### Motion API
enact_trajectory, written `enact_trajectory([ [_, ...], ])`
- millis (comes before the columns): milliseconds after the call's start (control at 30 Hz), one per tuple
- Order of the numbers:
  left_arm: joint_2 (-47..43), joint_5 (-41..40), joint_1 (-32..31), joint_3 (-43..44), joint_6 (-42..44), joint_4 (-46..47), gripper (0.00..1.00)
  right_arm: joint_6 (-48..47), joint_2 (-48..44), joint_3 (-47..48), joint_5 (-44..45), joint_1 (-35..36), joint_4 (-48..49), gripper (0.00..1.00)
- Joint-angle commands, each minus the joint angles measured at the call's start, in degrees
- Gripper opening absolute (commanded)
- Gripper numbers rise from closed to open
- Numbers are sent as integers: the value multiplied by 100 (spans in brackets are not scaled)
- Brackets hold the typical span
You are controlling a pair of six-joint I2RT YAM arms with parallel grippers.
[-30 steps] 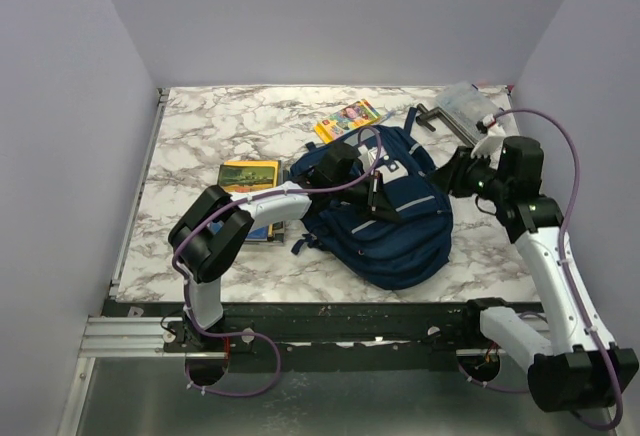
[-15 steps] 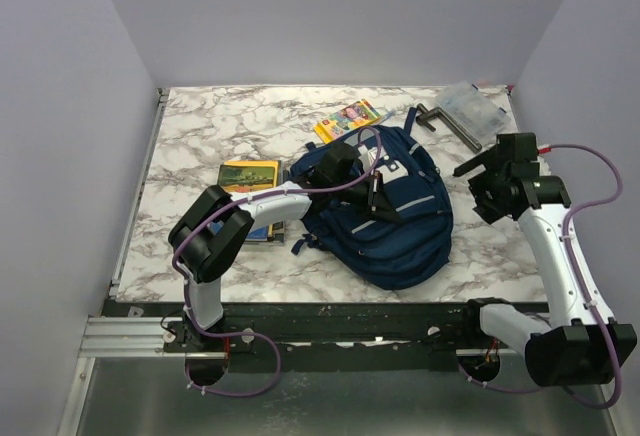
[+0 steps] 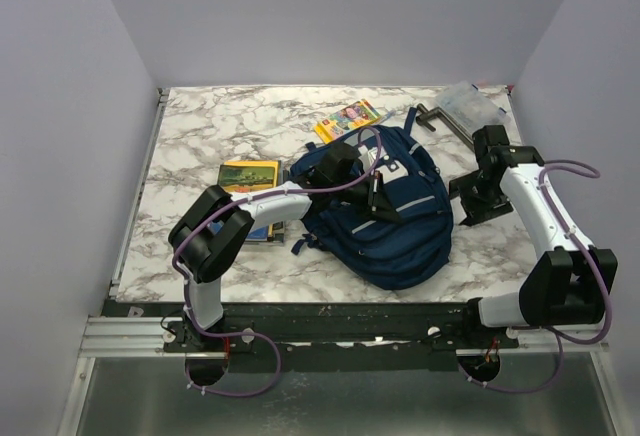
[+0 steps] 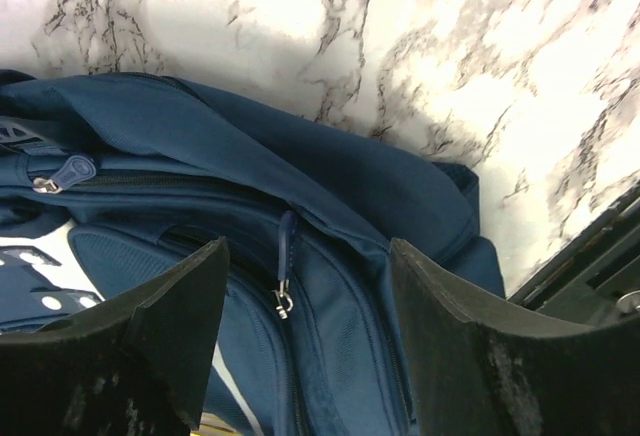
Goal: Pack the student bag
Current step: Unzip the student bag at the center of the board.
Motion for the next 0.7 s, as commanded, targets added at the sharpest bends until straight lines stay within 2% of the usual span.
enact_trajectory([
  [0, 8, 153, -84, 275, -126, 357, 0, 367, -46, -108, -136, -14, 104, 67],
  [133, 70, 149, -133, 365, -150, 357, 0, 421, 153, -139, -285, -14, 145, 57],
  [433, 145, 132, -172, 423, -150, 357, 0, 539, 468, -298, -334, -14, 266, 49],
  [600, 176, 119, -186, 412, -140, 357, 0, 574, 611, -471, -333, -9, 409, 30],
  [667, 191, 97, -202, 393, -122, 357, 0, 582, 668, -437, -262, -5, 344, 18],
])
